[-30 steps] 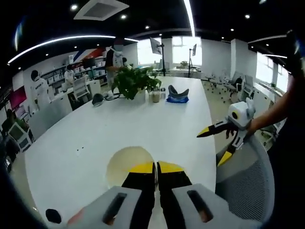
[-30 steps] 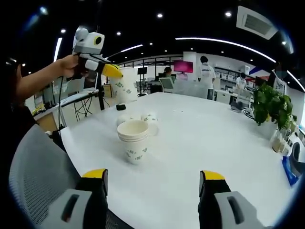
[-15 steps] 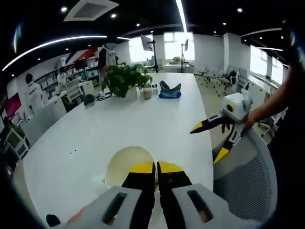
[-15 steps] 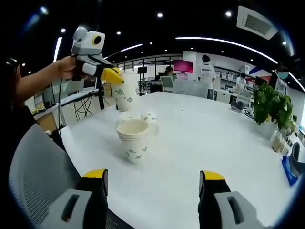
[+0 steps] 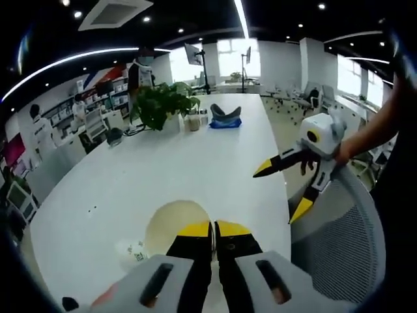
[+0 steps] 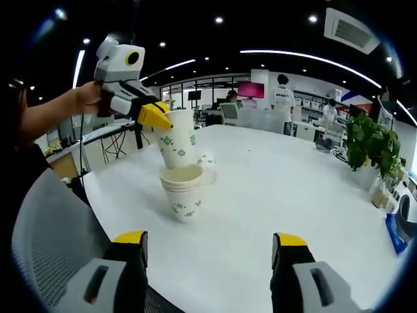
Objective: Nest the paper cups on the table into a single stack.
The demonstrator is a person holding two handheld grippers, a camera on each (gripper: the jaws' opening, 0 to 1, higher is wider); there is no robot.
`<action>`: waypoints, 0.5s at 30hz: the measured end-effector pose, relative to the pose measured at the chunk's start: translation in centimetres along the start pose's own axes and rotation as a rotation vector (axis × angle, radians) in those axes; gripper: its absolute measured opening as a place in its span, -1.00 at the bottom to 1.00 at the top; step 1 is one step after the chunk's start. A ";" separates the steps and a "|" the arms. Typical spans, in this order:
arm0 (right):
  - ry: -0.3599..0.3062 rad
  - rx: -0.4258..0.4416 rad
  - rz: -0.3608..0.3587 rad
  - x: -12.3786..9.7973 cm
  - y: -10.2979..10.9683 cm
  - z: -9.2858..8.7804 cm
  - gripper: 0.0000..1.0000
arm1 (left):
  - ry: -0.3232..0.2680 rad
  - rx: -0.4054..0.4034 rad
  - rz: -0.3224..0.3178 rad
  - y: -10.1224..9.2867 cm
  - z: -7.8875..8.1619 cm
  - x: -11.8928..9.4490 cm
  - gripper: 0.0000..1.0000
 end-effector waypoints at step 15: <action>0.003 0.001 -0.003 0.0 0.1 0.1 0.55 | 0.037 0.034 -0.021 -1.4 -1.3 2.3 -1.00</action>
Point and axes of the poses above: the point that each gripper's makers call its tool centre point, and the gripper's own axes: x roughly forward along the fingers, y roughly to its left, z roughly out of its top, the point moved 9 cm from there along -x, roughly backward along the fingers, and after that the axes turned 13 degrees about x, right-handed, at the moved point
